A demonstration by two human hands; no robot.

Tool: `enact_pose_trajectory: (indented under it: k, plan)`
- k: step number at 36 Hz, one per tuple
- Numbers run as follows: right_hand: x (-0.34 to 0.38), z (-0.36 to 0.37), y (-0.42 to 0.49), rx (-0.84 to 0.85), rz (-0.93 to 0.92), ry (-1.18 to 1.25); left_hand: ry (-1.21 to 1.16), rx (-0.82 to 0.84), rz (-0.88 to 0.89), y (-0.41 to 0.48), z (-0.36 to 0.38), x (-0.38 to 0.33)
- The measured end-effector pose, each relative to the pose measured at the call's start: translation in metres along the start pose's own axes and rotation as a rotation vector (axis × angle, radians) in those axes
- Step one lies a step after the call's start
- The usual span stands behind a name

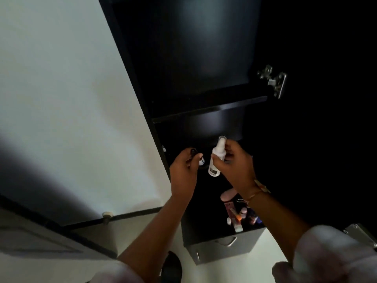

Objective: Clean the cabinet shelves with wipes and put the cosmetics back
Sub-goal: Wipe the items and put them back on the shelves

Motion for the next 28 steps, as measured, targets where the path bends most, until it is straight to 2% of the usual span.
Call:
enact_pose_trajectory:
  k: [5,15,23,28]
  plan:
    - [0.063,-0.024,0.032,-0.118,-0.126,0.040,-0.099,-0.038,0.112,0.032,-0.019,-0.057]
    - [0.174,-0.075,0.094,-0.348,-0.366,0.091,-0.152,-0.141,0.372,0.091,-0.061,-0.160]
    - [0.264,-0.120,0.135,-0.457,-0.545,0.037,-0.177,-0.235,0.600,0.139,-0.089,-0.245]
    - [0.311,-0.137,0.170,-0.468,-0.619,-0.006,-0.153,-0.266,0.687,0.176,-0.103,-0.294]
Point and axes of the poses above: each hand's wrist, its own y-axis towards the middle knuckle, its own z-axis out of the palm, x = y × z, the point moved 5 cm from there along y, towards the middle knuckle, and after that the axes turned 8 degrees about -y, right-handed, at the moved point
